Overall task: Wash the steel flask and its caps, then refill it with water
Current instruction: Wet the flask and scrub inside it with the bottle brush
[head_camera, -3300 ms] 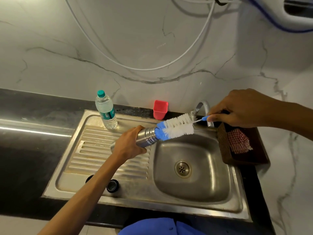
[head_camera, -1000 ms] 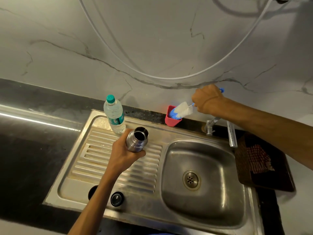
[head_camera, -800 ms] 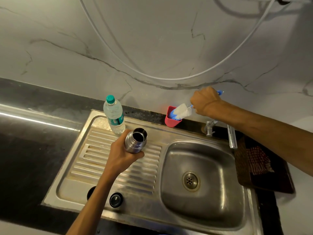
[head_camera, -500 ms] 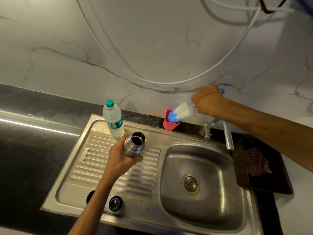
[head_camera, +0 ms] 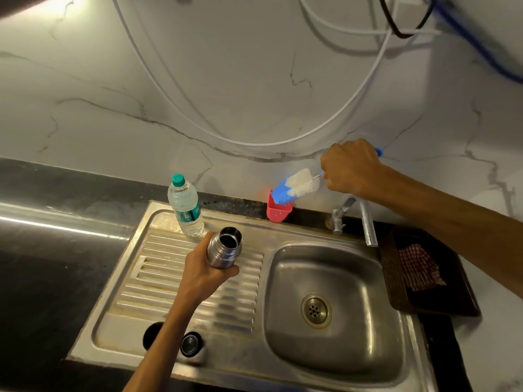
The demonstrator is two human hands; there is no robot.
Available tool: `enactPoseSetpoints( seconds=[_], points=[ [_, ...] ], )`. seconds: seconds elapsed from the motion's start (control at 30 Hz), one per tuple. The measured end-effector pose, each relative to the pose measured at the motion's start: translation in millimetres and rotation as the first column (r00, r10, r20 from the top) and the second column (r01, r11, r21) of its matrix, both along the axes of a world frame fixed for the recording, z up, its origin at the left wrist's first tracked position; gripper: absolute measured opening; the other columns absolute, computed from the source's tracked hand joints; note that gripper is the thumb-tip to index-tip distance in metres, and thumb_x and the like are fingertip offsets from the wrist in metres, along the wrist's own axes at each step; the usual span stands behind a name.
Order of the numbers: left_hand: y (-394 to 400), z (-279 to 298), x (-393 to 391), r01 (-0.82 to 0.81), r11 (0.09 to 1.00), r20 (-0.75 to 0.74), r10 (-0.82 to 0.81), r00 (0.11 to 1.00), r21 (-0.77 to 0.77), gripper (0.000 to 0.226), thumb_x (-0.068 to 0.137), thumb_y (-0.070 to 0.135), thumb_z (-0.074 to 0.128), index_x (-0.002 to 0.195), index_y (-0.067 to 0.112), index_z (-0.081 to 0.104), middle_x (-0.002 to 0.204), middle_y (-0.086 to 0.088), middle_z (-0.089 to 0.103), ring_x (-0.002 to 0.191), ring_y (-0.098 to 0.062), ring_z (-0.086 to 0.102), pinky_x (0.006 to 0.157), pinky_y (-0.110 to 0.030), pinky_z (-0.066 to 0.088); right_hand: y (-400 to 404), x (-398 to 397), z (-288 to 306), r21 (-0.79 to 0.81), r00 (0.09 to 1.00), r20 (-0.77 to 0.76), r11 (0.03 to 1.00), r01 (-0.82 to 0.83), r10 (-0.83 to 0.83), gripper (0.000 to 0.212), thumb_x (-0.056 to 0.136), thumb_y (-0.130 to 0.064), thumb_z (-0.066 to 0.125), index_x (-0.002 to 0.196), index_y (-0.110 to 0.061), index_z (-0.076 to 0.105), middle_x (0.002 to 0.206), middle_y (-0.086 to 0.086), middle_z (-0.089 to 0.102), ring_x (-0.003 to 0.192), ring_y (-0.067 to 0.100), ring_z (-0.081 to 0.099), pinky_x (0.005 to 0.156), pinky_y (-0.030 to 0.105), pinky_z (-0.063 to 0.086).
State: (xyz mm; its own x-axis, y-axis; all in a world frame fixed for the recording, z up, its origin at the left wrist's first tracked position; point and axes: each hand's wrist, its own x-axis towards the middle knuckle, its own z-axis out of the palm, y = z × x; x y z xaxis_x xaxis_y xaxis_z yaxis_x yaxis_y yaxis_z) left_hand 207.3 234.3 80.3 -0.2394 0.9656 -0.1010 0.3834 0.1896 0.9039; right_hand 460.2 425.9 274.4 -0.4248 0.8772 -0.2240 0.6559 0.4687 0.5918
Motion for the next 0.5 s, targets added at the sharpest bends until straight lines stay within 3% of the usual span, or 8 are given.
enactPoseSetpoints(
  seconds=[0.1,0.2,0.27,0.37,0.5],
  points=[
    [-0.1,3.0,5.5,0.009,1.000,-0.006,-0.009,1.000,-0.001,0.069,0.062,0.005,0.095,0.105,0.044,0.059,0.091,0.015,0.073,0.086,-0.002,0.068,0.067,-0.013,0.050,-4.5,2.1,3.1,0.008,1.000,-0.023,1.000,0.020,-0.020,0.018,0.100,-0.034,0.055,0.092,-0.018,0.054,0.068,-0.001,0.042,0.066,0.015,0.050,0.070,0.034,0.039],
    [-0.6,1.0,7.8,0.014,1.000,-0.010,-0.014,1.000,0.005,0.066,0.062,0.006,0.095,0.106,0.041,0.060,0.091,0.015,0.073,0.085,-0.005,0.068,0.067,-0.013,0.052,-8.3,5.0,8.1,0.015,0.998,-0.061,0.999,0.035,-0.034,0.016,0.100,-0.033,0.055,0.092,-0.019,0.059,0.070,-0.001,0.044,0.070,0.018,0.053,0.071,0.035,0.040],
    [-1.7,-0.9,8.4,0.012,1.000,-0.013,-0.012,1.000,0.001,0.066,0.062,0.006,0.095,0.106,0.040,0.060,0.091,0.013,0.073,0.084,-0.006,0.068,0.067,-0.015,0.052,-9.2,7.8,12.0,0.010,0.995,-0.086,0.998,0.057,-0.056,0.018,0.100,-0.033,0.055,0.087,-0.020,0.054,0.071,-0.002,0.045,0.064,0.015,0.049,0.071,0.035,0.039],
    [-4.2,-3.1,12.5,0.019,1.000,-0.024,-0.019,1.000,-0.013,0.065,0.062,0.006,0.095,0.106,0.039,0.060,0.096,0.011,0.073,0.084,-0.004,0.068,0.069,-0.020,0.053,-11.3,17.3,18.9,0.013,0.987,-0.132,0.995,0.097,-0.094,0.024,0.102,-0.035,0.053,0.086,-0.019,0.061,0.072,-0.001,0.053,0.056,0.014,0.044,0.068,0.034,0.038],
    [-2.3,-12.1,24.1,0.031,0.999,-0.038,-0.033,0.999,-0.042,0.063,0.063,0.008,0.095,0.104,0.040,0.059,0.092,0.012,0.073,0.079,-0.001,0.066,0.062,-0.010,0.047,-22.3,38.7,32.4,0.009,0.966,-0.219,0.990,0.141,-0.136,0.028,0.102,-0.033,0.050,0.085,-0.018,0.066,0.070,0.000,0.053,0.055,0.015,0.047,0.060,0.031,0.036]
  ],
)
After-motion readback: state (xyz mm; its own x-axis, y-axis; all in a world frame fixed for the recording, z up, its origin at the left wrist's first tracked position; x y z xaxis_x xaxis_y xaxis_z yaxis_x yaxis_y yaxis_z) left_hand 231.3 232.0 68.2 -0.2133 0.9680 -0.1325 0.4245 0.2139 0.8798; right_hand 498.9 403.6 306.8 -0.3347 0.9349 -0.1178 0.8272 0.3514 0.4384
